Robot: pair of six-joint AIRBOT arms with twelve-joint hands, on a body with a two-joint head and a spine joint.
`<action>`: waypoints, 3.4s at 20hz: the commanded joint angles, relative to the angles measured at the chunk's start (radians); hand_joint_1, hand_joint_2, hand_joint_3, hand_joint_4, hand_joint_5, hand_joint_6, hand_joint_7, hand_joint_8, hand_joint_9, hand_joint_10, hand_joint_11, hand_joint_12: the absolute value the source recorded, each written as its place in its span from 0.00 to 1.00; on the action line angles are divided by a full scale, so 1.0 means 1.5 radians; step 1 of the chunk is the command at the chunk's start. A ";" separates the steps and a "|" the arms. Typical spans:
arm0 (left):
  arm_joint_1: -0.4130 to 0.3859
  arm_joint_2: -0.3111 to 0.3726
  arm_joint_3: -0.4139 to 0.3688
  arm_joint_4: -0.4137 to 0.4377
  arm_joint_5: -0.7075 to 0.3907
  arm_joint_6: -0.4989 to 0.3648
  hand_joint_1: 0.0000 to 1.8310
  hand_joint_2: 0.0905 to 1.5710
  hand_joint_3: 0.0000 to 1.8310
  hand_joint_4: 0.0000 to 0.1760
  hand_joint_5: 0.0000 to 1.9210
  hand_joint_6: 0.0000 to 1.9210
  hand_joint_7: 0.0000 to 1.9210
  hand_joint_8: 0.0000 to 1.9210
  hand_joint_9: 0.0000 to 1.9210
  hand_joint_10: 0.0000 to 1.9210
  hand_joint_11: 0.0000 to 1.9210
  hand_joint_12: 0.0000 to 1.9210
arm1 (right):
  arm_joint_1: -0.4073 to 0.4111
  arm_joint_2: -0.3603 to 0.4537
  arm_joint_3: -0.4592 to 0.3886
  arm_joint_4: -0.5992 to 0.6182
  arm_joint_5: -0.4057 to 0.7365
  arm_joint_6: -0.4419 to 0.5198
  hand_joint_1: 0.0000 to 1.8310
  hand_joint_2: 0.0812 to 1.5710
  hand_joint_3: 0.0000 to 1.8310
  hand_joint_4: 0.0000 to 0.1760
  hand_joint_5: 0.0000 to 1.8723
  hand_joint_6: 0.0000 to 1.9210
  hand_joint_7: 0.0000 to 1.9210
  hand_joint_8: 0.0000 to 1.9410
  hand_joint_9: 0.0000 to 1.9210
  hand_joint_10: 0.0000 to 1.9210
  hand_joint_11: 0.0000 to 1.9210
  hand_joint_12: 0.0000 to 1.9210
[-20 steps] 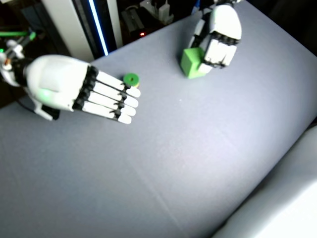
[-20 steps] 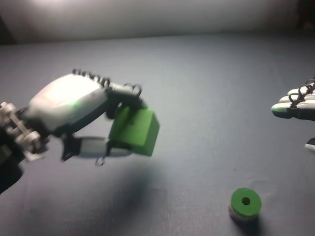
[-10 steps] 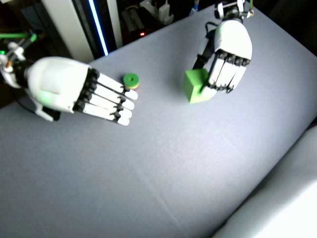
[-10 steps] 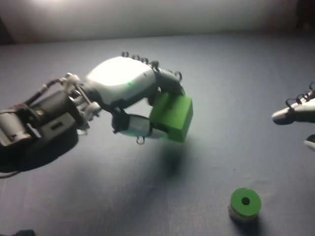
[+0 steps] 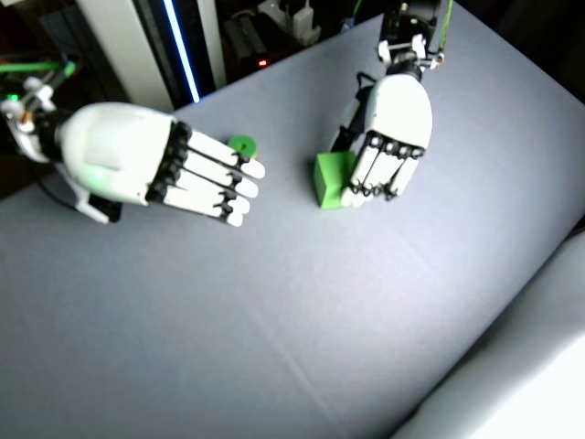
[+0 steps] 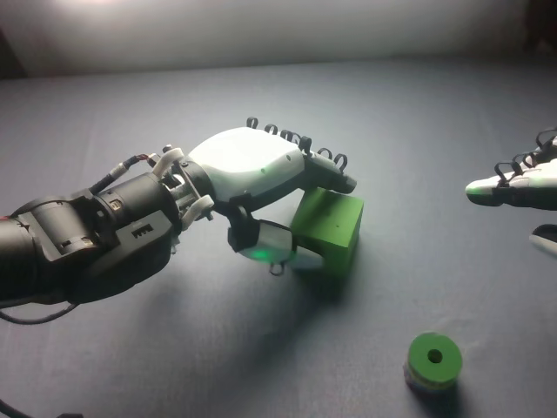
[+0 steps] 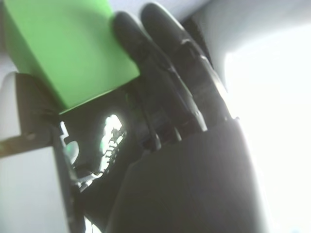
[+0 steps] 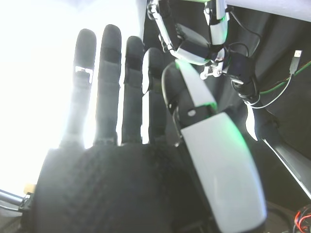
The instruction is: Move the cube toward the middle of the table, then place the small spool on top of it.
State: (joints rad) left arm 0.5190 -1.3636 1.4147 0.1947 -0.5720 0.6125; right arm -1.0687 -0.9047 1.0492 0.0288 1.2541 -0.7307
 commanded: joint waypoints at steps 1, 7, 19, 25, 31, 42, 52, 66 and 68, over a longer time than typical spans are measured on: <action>-0.005 0.002 0.002 -0.006 -0.069 0.000 0.41 0.63 0.00 0.38 0.19 0.00 0.24 0.00 0.28 0.00 0.07 0.59 | 0.010 0.000 0.003 0.007 0.081 0.003 0.50 0.93 0.00 0.00 0.31 0.00 0.35 0.00 0.38 0.00 0.19 0.38; 0.025 0.064 -0.044 -0.064 -0.171 0.008 0.59 0.61 0.00 0.20 0.14 0.00 0.14 0.00 0.14 0.00 0.00 0.38 | 0.017 0.002 0.000 -0.014 0.081 0.005 0.50 0.85 0.00 0.00 0.25 0.00 0.30 0.00 0.34 0.00 0.16 0.38; 0.295 0.299 -0.287 -0.206 -0.539 0.098 0.46 0.64 0.00 0.31 0.12 0.00 0.13 0.00 0.12 0.00 0.03 0.32 | 0.106 0.014 -0.012 -0.229 -0.054 0.043 0.48 0.72 0.00 0.00 0.27 0.00 0.28 0.00 0.36 0.01 0.22 0.54; 0.384 0.345 -0.342 -0.230 -0.620 0.110 0.49 0.64 0.00 0.46 0.12 0.00 0.09 0.00 0.09 0.00 0.00 0.34 | 0.151 -0.023 0.001 -0.353 -0.176 0.092 0.50 0.63 0.00 0.02 0.29 0.00 0.28 0.00 0.44 0.02 0.35 0.54; 0.413 0.347 -0.351 -0.259 -0.643 0.109 0.49 0.64 0.00 0.48 0.14 0.00 0.11 0.00 0.11 0.00 0.00 0.38 | 0.166 -0.049 0.007 -0.402 -0.242 0.102 0.51 0.65 0.00 0.28 0.28 0.00 0.26 0.00 0.46 0.04 0.30 0.67; 0.420 0.342 -0.352 -0.264 -0.658 0.101 0.48 0.65 0.00 0.50 0.15 0.00 0.12 0.00 0.12 0.00 0.00 0.37 | 0.177 -0.077 0.029 -0.409 -0.290 0.104 0.57 0.66 0.00 0.04 0.31 0.00 0.30 0.01 0.23 0.62 0.27 0.74; 0.425 0.341 -0.354 -0.269 -0.664 0.096 0.48 0.65 0.00 0.51 0.16 0.00 0.13 0.00 0.11 0.00 0.00 0.35 | 0.188 -0.085 0.033 -0.409 -0.292 0.104 0.58 0.76 0.00 0.00 0.41 0.67 0.23 0.97 0.45 1.00 0.58 1.00; 0.432 0.339 -0.355 -0.278 -0.663 0.094 0.50 0.64 0.00 0.45 0.18 0.00 0.15 0.00 0.14 0.00 0.00 0.39 | 0.228 -0.082 0.041 -0.405 -0.272 0.104 0.63 0.70 0.00 0.00 0.50 0.56 0.39 0.96 0.57 1.00 0.66 1.00; 0.435 0.339 -0.355 -0.279 -0.664 0.093 0.51 0.64 0.00 0.41 0.18 0.00 0.15 0.00 0.14 0.00 0.00 0.40 | 0.242 -0.080 0.051 -0.383 -0.251 0.104 0.64 0.69 0.00 0.00 0.53 0.51 0.38 0.96 0.58 1.00 0.67 1.00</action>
State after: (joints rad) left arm 1.1728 -0.8524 0.8837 -0.2234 -1.4368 0.7582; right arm -0.7197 -1.0309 1.1244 -0.5785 0.7666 -0.5774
